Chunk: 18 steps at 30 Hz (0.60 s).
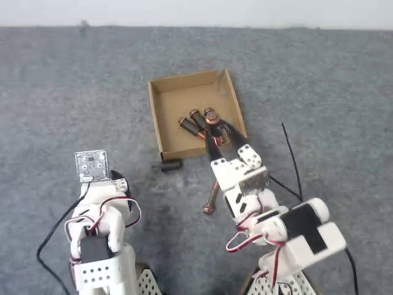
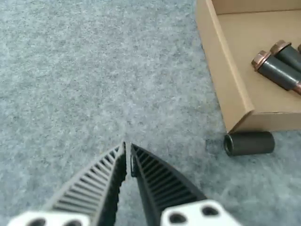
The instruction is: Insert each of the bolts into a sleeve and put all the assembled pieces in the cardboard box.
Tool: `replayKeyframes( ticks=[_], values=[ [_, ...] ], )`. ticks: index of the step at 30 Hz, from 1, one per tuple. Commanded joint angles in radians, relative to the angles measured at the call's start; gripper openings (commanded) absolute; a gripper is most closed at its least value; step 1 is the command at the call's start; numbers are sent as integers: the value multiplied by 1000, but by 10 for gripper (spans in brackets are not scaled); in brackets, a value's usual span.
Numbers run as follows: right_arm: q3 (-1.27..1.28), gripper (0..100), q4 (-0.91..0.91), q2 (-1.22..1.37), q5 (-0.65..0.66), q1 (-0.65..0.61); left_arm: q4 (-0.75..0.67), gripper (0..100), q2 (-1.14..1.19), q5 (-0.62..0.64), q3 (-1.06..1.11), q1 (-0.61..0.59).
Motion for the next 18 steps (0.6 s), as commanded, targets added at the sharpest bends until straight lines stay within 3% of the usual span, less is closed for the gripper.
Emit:
replayKeyframes(
  ticks=[1,9,18],
  values=[
    [-137,6,213,-104,9,48,2,11,6,-12,-15,-3],
    [-407,6,794,-125,9,131,2,11,6,-12,-15,-3],
    [-634,6,1274,-124,9,136,-2,11,6,-12,-15,-3]
  ],
)
